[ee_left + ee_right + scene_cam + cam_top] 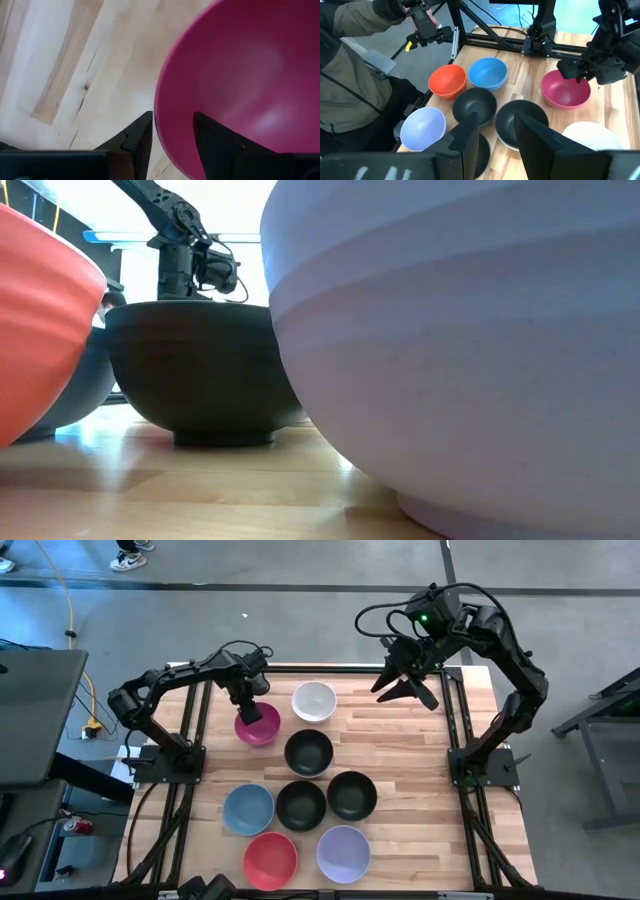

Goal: Nest bowls inside each other
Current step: Stack the pink bowl on top of the black bowl

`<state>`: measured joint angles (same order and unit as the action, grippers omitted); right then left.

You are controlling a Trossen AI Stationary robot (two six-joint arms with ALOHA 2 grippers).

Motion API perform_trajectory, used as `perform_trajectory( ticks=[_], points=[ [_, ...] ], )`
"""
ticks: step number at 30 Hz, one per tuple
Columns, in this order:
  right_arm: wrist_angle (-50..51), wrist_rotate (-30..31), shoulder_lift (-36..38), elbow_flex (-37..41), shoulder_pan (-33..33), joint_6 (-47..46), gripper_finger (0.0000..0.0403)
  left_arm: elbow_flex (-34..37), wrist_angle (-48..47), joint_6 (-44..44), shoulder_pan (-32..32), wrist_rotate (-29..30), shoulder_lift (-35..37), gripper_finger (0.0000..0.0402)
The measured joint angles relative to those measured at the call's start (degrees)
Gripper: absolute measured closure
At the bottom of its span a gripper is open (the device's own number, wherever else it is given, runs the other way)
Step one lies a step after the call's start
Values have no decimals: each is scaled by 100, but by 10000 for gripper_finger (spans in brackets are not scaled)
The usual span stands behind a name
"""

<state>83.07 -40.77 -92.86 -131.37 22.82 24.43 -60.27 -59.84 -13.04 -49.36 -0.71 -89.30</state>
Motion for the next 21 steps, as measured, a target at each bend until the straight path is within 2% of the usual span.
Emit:
perform_trajectory(
  ticks=[11,14,21],
  points=[
    [-105,2,0,0,1,4,284,-2,142,-63,-102,-15,2,277],
    [-105,2,-3,0,1,4,284,-2,143,-63,-144,-15,2,303],
    [-105,18,-9,0,0,7,284,-3,155,-62,-205,-17,2,392]
  ],
)
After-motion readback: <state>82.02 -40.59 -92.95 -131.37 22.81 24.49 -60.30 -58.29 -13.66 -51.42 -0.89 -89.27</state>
